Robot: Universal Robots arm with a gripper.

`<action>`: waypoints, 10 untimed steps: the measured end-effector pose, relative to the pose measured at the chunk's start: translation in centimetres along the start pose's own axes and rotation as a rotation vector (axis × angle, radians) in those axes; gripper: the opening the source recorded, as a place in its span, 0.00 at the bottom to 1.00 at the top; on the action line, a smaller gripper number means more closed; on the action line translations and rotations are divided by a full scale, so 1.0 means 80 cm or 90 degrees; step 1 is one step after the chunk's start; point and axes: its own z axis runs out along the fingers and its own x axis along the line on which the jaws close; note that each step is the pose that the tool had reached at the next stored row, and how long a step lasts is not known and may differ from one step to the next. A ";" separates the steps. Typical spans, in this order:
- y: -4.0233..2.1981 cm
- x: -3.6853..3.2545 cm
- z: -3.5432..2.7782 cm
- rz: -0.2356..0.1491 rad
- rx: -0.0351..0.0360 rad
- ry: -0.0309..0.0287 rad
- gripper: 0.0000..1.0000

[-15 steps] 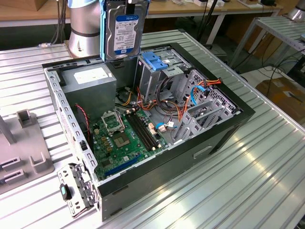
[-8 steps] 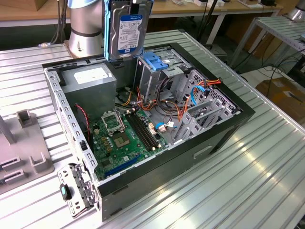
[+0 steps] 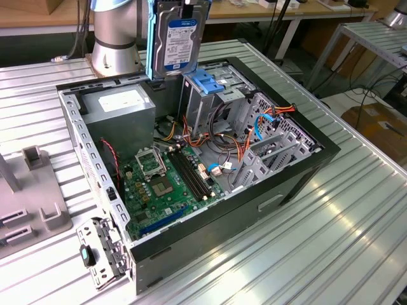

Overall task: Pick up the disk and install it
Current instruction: 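Pick up the disk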

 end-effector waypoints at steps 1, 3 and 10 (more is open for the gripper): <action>-0.0021 0.0000 0.0000 0.000 0.0000 0.0000 0.35; -0.0064 0.0000 0.0000 0.000 0.0000 0.0000 0.35; -0.0350 0.0001 0.0000 0.000 0.0000 0.0000 0.35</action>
